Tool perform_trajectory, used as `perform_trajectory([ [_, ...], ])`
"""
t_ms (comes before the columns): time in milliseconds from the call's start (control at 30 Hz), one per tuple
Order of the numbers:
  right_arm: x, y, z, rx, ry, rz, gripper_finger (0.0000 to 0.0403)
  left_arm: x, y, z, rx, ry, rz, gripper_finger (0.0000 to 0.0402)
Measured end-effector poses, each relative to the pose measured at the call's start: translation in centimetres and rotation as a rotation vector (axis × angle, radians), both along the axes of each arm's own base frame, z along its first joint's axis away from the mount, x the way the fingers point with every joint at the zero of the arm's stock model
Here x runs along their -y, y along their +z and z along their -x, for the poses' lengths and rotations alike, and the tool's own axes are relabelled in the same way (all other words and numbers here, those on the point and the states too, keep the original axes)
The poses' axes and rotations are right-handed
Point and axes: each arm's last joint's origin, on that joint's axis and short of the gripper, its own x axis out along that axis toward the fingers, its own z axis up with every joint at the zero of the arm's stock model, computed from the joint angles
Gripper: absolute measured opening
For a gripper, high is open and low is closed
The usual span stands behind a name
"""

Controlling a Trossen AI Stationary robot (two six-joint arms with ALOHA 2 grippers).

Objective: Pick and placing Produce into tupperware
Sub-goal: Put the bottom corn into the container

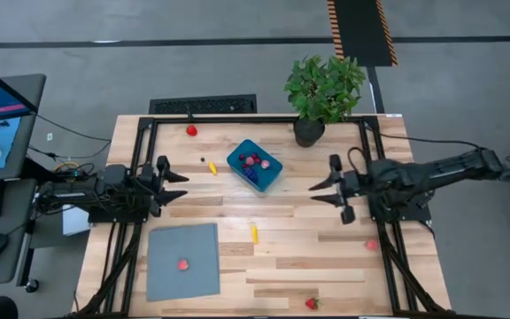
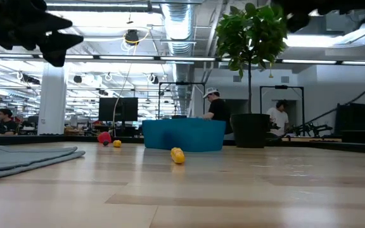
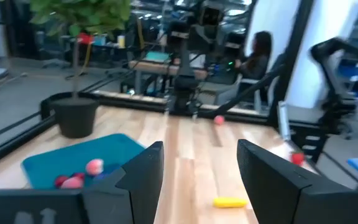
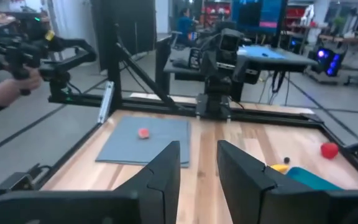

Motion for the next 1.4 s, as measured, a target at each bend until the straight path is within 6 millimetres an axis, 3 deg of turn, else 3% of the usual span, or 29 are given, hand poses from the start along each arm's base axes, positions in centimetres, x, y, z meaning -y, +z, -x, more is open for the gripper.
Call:
perform_trajectory([
  [300,-0.1,-1.9,3.7,0.038,-0.076,0.014,0.0123,0.0,0.1,-0.5,0.000,-0.005,-0.033,0.0193],
  [567,-0.1,-4.9,5.2,0.058,-0.109,0.011,0.0118,-0.1,-0.4,-2.9,-0.078,-0.010,-0.046,0.0193],
  [700,-0.1,-5.2,5.4,0.038,-0.111,-0.102,0.0118,-0.1,-0.3,-4.2,-0.062,0.001,-0.020,0.0193],
  [967,-0.2,-6.4,5.1,-0.082,-0.121,-0.096,0.0119,-0.2,-2.1,-6.8,-0.170,-0.011,0.060,0.0193],
  [1100,-0.3,-6.8,4.8,-0.140,-0.155,-0.245,0.0119,-0.2,-2.4,-8.0,-0.155,-0.033,0.099,0.0193],
  [1400,-0.3,-6.9,4.6,-0.139,-0.139,-0.169,0.0119,0.1,-2.8,-11.2,-0.237,0.041,0.392,0.0193],
])
